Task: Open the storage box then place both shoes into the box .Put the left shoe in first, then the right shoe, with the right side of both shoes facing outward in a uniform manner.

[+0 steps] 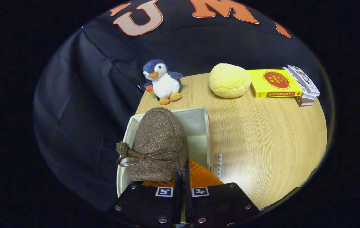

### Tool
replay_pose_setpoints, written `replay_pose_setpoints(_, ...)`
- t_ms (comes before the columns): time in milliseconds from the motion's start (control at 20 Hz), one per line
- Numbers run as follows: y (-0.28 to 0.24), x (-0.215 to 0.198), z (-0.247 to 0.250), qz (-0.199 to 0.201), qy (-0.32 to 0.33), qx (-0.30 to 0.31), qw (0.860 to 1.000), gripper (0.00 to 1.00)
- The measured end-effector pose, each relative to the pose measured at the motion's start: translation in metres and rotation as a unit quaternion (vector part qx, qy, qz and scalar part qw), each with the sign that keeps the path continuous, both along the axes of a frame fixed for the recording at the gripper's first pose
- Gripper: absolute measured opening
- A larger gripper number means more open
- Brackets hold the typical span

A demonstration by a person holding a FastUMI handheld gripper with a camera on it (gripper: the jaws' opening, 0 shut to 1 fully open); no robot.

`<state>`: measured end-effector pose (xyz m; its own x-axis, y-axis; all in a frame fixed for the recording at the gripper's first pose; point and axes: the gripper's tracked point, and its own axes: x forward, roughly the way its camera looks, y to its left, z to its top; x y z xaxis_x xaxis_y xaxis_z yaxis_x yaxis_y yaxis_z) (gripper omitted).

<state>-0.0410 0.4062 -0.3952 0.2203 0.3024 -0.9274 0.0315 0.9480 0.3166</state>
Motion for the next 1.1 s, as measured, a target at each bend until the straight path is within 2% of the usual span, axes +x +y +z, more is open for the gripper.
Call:
replay_pose_setpoints(250,0.008,-0.003,0.005,0.002,-0.009,0.004,1.000,0.21)
replay_pose_setpoints(400,0.001,0.012,0.023,0.002,-0.039,0.017,0.999,0.26)
replay_pose_setpoints(600,-0.023,0.025,0.067,0.002,-0.101,0.036,0.994,0.39)
replay_pose_setpoints(650,-0.029,0.031,0.077,0.010,-0.122,0.043,0.992,0.45)
replay_pose_setpoints(850,-0.071,0.039,0.107,0.014,-0.182,0.044,0.982,0.69)
replay_pose_setpoints(950,-0.098,0.049,0.124,0.003,-0.223,0.041,0.974,0.77)
replay_pose_setpoints(1100,-0.147,0.057,0.136,0.002,-0.269,0.003,0.963,0.84)
